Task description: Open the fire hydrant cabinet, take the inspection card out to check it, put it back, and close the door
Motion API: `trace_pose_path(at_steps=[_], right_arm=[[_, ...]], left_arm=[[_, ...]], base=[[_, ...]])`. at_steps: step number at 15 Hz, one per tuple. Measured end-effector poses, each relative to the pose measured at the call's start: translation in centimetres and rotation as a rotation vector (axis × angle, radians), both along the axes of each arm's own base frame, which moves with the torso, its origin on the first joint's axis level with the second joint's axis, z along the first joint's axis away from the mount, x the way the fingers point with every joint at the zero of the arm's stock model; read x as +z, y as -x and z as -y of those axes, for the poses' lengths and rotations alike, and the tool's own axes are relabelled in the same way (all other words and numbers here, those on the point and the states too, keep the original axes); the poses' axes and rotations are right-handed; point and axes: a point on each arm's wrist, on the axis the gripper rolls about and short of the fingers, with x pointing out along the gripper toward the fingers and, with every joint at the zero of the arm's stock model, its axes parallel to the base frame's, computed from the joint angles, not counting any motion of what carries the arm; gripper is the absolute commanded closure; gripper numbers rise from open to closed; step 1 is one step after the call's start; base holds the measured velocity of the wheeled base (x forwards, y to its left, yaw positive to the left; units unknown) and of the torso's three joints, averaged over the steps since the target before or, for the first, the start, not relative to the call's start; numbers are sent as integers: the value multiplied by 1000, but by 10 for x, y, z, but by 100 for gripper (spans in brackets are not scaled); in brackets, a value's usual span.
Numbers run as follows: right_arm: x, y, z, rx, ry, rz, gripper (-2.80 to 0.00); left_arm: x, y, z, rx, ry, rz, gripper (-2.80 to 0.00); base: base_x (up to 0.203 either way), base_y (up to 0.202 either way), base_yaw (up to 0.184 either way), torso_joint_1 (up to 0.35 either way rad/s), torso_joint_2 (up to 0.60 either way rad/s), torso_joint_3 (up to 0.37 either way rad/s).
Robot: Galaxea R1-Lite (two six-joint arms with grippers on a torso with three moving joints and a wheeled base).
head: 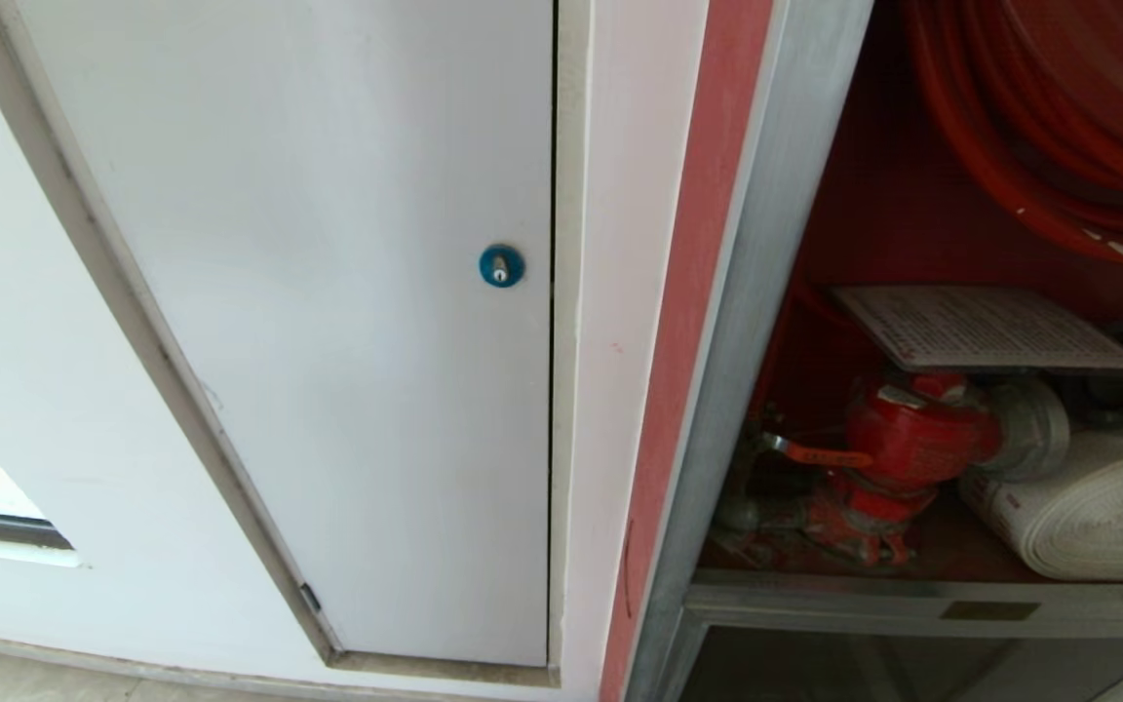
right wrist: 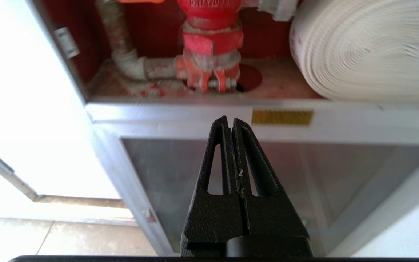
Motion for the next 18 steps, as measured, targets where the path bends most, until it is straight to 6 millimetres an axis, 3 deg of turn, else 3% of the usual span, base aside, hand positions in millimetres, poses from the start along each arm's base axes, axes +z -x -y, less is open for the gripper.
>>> trace_pose_path(at_steps=[18], right_arm=[[0, 0, 0, 0, 0, 0, 0]], left_arm=[[0, 0, 0, 3, 0, 1, 0]], base=[[-196, 0, 0, 0, 2, 1]])
